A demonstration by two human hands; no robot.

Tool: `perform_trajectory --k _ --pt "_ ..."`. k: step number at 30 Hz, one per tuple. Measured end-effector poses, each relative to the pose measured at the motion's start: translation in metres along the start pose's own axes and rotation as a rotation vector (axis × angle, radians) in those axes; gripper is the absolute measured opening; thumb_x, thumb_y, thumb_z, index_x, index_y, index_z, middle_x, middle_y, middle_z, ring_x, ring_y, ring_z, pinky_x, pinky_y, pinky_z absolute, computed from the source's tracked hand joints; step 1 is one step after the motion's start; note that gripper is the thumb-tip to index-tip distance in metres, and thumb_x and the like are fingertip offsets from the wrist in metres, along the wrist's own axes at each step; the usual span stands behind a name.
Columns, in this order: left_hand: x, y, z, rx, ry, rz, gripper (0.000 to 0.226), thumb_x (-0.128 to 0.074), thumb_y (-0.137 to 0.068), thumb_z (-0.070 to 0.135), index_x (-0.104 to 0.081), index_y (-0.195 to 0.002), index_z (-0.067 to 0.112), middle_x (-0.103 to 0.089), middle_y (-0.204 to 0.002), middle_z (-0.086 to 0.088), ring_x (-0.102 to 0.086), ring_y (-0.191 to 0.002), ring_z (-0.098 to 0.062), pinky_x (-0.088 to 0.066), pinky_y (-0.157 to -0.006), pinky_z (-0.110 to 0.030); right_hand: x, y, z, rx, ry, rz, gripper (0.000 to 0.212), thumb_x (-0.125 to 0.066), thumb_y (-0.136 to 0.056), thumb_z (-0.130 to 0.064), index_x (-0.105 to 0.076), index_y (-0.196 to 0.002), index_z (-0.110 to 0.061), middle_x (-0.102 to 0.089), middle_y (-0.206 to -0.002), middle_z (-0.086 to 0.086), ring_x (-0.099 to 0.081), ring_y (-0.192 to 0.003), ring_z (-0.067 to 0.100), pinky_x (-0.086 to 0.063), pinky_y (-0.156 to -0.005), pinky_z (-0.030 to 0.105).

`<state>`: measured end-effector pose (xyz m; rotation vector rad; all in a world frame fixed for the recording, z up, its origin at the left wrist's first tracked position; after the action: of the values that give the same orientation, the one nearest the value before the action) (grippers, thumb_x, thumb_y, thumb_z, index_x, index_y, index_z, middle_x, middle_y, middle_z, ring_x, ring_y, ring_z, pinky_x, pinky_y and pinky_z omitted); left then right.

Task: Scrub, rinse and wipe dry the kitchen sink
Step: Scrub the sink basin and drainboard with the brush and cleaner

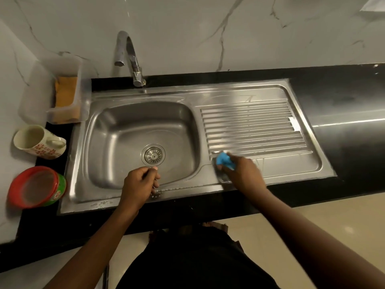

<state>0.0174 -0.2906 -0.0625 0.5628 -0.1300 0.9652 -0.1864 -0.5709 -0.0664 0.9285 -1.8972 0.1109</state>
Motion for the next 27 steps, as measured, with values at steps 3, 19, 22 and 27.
perform_trajectory --k 3,19,22,27 --pt "-0.005 -0.004 0.002 -0.007 -0.008 -0.009 0.035 -0.058 -0.105 0.027 -0.072 -0.08 0.008 -0.07 -0.065 -0.01 -0.06 -0.052 -0.017 -0.048 -0.057 -0.03 -0.048 0.013 -0.05 0.074 -0.033 -0.106 0.066 -0.064 -0.087 -0.07 -0.055 -0.144 -0.039 -0.074 -0.121 -0.005 -0.072 -0.102 0.014 -0.058 -0.091 0.036" --pt "0.001 -0.007 -0.002 -0.016 0.011 -0.035 0.035 -0.059 -0.105 0.028 -0.072 -0.079 0.008 -0.069 -0.066 -0.013 -0.059 -0.052 -0.019 -0.048 -0.056 -0.031 -0.018 0.025 -0.024 -0.076 -0.188 -0.173 0.036 -0.074 -0.092 -0.049 -0.069 -0.12 -0.027 -0.075 -0.105 -0.006 -0.069 -0.086 0.0 -0.06 -0.085 0.028" --pt "-0.008 -0.01 0.001 -0.016 -0.007 -0.065 0.035 -0.059 -0.105 0.028 -0.072 -0.08 0.008 -0.07 -0.068 -0.015 -0.059 -0.052 -0.02 -0.048 -0.057 -0.031 -0.059 0.036 -0.058 -0.079 -0.185 -0.326 0.049 -0.079 -0.087 -0.05 -0.069 -0.124 -0.02 -0.074 -0.112 -0.003 -0.068 -0.09 0.005 -0.058 -0.084 0.029" --pt "-0.021 -0.013 0.01 -0.016 -0.017 -0.088 0.033 -0.059 -0.105 0.029 -0.073 -0.083 0.008 -0.071 -0.069 -0.013 -0.061 -0.054 -0.02 -0.05 -0.059 -0.033 -0.042 0.055 -0.032 -0.064 0.012 -0.349 0.06 -0.078 -0.086 -0.051 -0.06 -0.138 -0.029 -0.069 -0.126 -0.005 -0.066 -0.1 0.009 -0.057 -0.093 0.034"
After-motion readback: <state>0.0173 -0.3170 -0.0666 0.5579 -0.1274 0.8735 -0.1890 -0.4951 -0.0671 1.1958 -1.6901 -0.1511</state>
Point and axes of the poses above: each hand's wrist, its own y-axis away from the middle knuckle, its own x-axis out of the back of the hand, z = x × y, the point moved 10 cm from there along -y, towards the middle knuckle
